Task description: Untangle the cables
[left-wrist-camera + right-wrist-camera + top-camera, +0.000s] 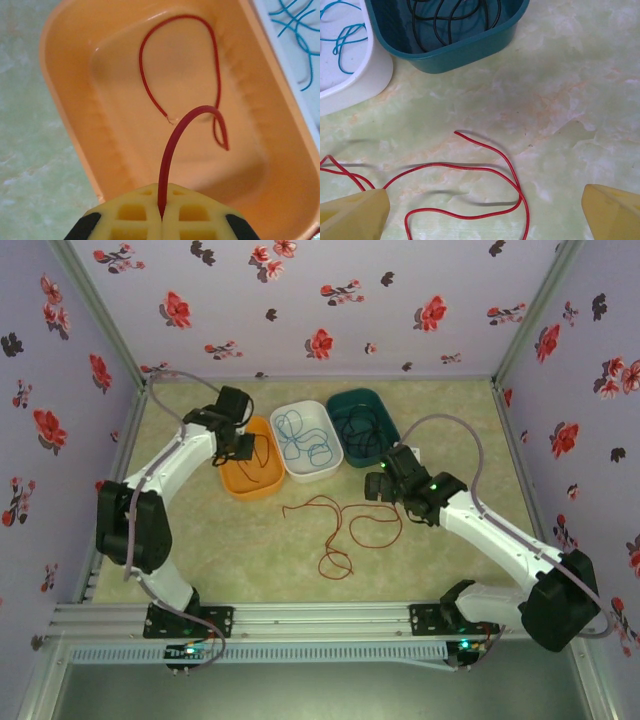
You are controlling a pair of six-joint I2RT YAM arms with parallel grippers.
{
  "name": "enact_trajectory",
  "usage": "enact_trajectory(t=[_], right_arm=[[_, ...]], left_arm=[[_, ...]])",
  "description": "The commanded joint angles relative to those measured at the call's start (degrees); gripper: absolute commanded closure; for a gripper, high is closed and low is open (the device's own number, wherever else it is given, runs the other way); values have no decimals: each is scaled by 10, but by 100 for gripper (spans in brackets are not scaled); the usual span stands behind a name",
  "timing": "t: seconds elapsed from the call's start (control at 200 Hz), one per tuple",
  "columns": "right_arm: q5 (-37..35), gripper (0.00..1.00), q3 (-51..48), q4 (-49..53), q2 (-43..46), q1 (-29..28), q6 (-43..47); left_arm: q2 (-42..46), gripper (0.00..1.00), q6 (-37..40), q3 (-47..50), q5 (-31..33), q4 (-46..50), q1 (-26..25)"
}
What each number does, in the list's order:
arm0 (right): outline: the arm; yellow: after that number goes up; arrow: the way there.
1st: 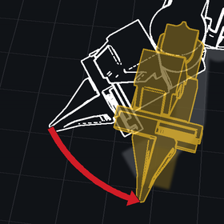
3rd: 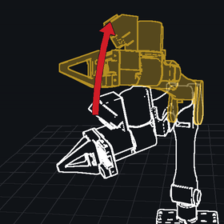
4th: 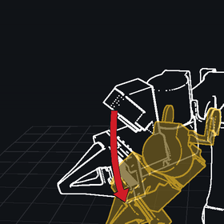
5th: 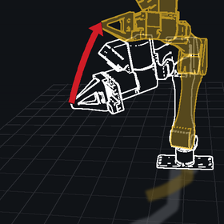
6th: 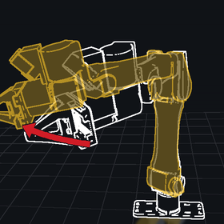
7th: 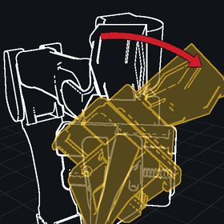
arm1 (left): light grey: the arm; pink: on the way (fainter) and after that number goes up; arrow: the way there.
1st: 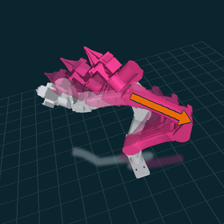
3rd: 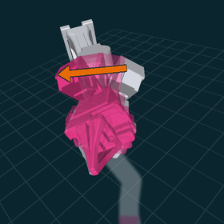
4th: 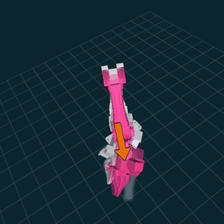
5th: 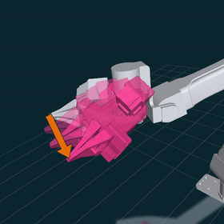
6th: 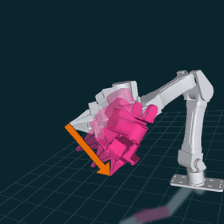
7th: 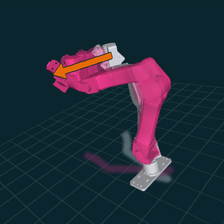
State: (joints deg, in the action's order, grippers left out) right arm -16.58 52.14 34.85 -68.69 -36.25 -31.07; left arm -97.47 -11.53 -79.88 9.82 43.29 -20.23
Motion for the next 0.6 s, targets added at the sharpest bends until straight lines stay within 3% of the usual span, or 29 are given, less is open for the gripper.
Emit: enact_trajectory(t=[0.0, 0.31, 0.595], right_arm=[[-13, 1, 14, 13, -6, 4, 4], [-7, 1, 14, 10, -16, 4, 2], [-1, 1, 16, 2, -23, 4, 2]], left_arm=[[-25, 100, 17, -16, -8, -20, 8], [-79, 100, 46, -20, -7, -61, 15], [-146, 96, 40, -60, 26, -22, 23]])
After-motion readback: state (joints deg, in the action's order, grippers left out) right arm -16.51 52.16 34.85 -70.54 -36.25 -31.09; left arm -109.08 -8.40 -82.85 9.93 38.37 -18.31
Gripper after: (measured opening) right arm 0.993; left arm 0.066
